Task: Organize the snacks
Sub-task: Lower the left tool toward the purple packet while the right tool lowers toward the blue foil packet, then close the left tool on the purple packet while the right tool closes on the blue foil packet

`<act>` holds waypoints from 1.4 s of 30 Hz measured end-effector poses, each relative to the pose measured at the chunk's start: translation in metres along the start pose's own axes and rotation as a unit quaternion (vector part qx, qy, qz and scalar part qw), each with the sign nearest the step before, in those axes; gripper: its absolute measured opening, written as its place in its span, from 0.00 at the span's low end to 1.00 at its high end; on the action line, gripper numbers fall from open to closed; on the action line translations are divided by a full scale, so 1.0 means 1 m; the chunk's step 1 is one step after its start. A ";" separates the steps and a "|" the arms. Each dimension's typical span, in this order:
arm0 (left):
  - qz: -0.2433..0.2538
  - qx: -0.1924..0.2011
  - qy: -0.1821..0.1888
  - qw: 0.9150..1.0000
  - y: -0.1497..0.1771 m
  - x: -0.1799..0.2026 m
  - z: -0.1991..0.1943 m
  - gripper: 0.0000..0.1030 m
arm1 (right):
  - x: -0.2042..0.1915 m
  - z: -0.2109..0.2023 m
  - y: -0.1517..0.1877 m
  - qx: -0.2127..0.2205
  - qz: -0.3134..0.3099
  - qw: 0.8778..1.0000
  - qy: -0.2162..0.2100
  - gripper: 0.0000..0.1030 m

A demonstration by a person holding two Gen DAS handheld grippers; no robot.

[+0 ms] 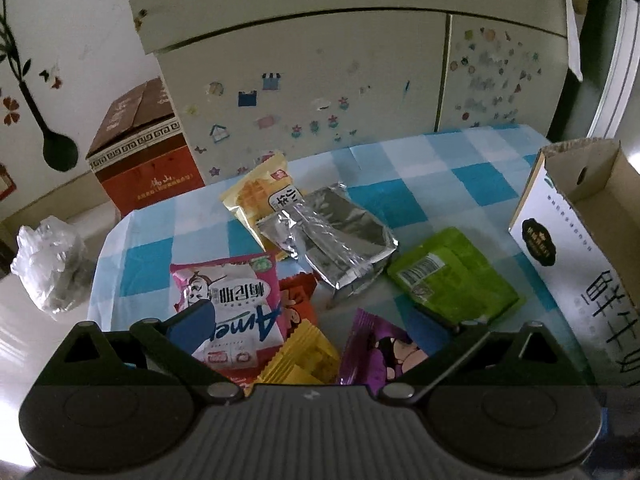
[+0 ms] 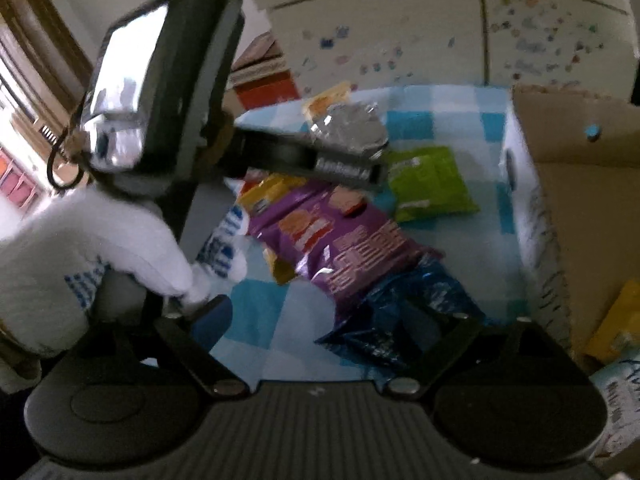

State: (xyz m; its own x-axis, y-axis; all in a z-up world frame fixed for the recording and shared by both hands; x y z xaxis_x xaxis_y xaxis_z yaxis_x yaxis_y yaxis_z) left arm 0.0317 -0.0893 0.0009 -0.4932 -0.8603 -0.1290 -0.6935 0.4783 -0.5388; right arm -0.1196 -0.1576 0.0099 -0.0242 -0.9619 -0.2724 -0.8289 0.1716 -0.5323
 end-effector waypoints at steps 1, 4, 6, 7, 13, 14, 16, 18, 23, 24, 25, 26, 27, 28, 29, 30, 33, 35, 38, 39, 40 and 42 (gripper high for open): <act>0.005 0.000 -0.004 1.000 0.000 0.002 0.001 1.00 | 0.002 -0.003 -0.001 0.011 0.002 1.000 0.011 0.89; 0.009 -0.006 -0.014 1.000 0.002 0.005 0.007 1.00 | 0.006 -0.007 -0.003 0.037 0.003 0.998 0.057 0.89; 0.013 -0.009 -0.023 1.000 0.004 0.006 0.010 1.00 | 0.008 -0.003 -0.003 0.033 0.007 0.997 0.067 0.89; 0.020 -0.007 -0.028 0.999 0.005 0.006 0.010 1.00 | 0.009 0.000 -0.002 0.028 0.009 0.997 0.068 0.89; 0.041 -0.007 -0.039 0.998 0.016 0.004 0.004 1.00 | 0.011 0.016 0.000 0.003 -0.012 0.996 0.093 0.91; 0.043 -0.009 -0.040 0.998 0.019 0.003 0.003 1.00 | 0.010 0.017 0.000 0.000 -0.016 0.996 0.092 0.92; 0.050 -0.014 -0.044 0.998 0.025 0.000 0.000 1.00 | 0.008 0.018 0.002 -0.005 -0.023 0.996 0.086 0.92; 0.055 -0.019 -0.046 0.997 0.031 -0.003 -0.004 1.00 | 0.007 0.017 0.004 -0.009 -0.025 0.997 0.076 0.92; 0.072 -0.030 -0.051 0.996 0.052 -0.012 -0.013 1.00 | 0.004 0.012 0.010 -0.013 -0.026 0.998 0.054 0.92; 0.075 -0.033 -0.054 0.995 0.057 -0.014 -0.014 1.00 | 0.003 0.010 0.011 -0.014 -0.025 0.999 0.047 0.92; 0.075 -0.036 -0.055 0.995 0.062 -0.017 -0.015 1.00 | 0.001 0.007 0.014 -0.016 -0.026 0.999 0.039 0.92; 0.075 -0.039 -0.054 0.995 0.066 -0.019 -0.016 1.00 | -0.001 0.005 0.016 -0.019 -0.029 0.999 0.031 0.92; 0.073 -0.043 -0.052 0.995 0.070 -0.023 -0.018 1.00 | -0.003 0.003 0.019 -0.020 -0.034 0.999 0.026 0.92; 0.070 -0.048 -0.048 0.995 0.074 -0.027 -0.020 1.00 | -0.005 0.001 0.021 -0.021 -0.037 0.999 0.020 0.92; 0.069 -0.052 -0.046 0.995 0.077 -0.030 -0.022 1.00 | -0.007 -0.001 0.023 -0.021 -0.040 0.999 0.013 0.92; 0.068 -0.057 -0.045 0.995 0.081 -0.034 -0.024 1.00 | -0.009 -0.003 0.025 -0.023 -0.042 0.999 0.006 0.92; 0.069 -0.075 -0.046 0.994 0.094 -0.047 -0.031 1.00 | -0.012 -0.011 0.031 -0.030 -0.049 0.998 -0.013 0.92; 0.062 -0.078 -0.042 0.994 0.103 -0.056 -0.038 1.00 | -0.012 -0.017 0.035 -0.029 -0.045 0.998 -0.020 0.91; 0.037 -0.062 -0.015 0.997 0.109 -0.069 -0.050 1.00 | -0.010 -0.023 0.039 -0.020 -0.031 0.999 -0.012 0.91; 0.030 -0.053 -0.001 0.998 0.109 -0.071 -0.054 1.00 | -0.008 -0.024 0.040 -0.016 -0.023 1.000 -0.004 0.91; 0.026 -0.043 0.016 0.999 0.109 -0.072 -0.059 1.00 | -0.006 -0.025 0.040 -0.012 -0.013 1.000 0.002 0.91; 0.032 -0.029 0.045 0.998 0.108 -0.069 -0.065 1.00 | -0.001 -0.026 0.040 -0.006 0.012 1.000 0.011 0.91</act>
State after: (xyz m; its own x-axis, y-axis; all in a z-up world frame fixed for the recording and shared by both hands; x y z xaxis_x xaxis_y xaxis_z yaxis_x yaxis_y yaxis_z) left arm -0.0432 0.0332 0.0058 -0.5813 -0.8093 -0.0844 -0.6870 0.5437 -0.4821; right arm -0.1668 -0.1552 0.0096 -0.0570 -0.9619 -0.2674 -0.8350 0.1927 -0.5154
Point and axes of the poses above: each gripper's, at about its wrist camera, not at the fingertips, and z roughly the way its jaws point, x to its right, y to its underside, the point moved 1 cm from there along z, roughly the way its jaws point, and after that the axes turned 5 degrees about -x, right-handed, at the moved point
